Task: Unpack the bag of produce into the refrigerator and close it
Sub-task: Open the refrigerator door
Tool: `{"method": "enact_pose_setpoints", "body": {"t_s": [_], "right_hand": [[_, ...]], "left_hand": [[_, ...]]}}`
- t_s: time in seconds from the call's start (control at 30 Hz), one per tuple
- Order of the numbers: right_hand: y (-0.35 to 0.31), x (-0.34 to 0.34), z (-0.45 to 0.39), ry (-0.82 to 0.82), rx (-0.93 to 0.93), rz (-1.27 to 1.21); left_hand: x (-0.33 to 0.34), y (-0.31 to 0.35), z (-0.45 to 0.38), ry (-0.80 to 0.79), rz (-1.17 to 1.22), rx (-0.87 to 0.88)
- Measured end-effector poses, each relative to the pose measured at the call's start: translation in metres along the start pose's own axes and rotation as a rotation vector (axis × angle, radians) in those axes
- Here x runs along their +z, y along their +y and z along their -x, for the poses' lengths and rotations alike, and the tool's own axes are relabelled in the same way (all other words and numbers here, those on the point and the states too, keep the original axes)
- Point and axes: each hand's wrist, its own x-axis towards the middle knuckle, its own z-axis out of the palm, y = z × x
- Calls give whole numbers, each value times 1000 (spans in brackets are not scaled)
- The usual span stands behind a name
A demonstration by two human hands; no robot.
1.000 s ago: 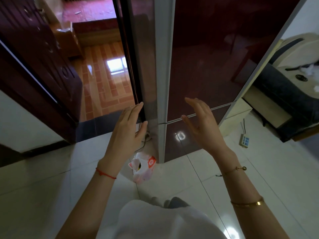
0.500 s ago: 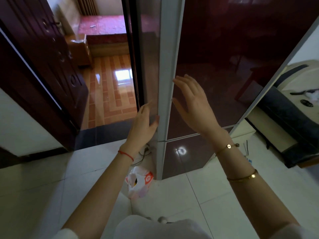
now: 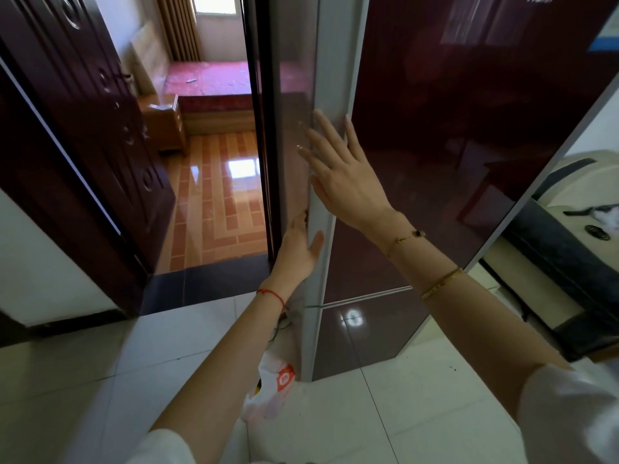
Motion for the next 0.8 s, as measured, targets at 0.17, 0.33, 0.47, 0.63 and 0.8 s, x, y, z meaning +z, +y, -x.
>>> {"method": "enact_pose_setpoints", "body": {"t_s": [0.17, 0.33, 0.47, 0.63, 0.8], "right_hand": [[1, 7, -5, -4, 1, 87], [-3, 10, -5, 25, 38, 92], [-10, 8, -7, 24, 83, 102], [-17, -2, 14, 117, 113, 18], [-20, -30, 44, 208, 126, -2]], "left_hand": [[-9, 26, 10, -14, 8, -34], [-7, 27, 12, 14, -27, -35], [-8, 27, 12, 23, -44, -25], [-4, 30, 43, 25, -28, 69], [-3, 31, 70, 37, 63, 193]]}}
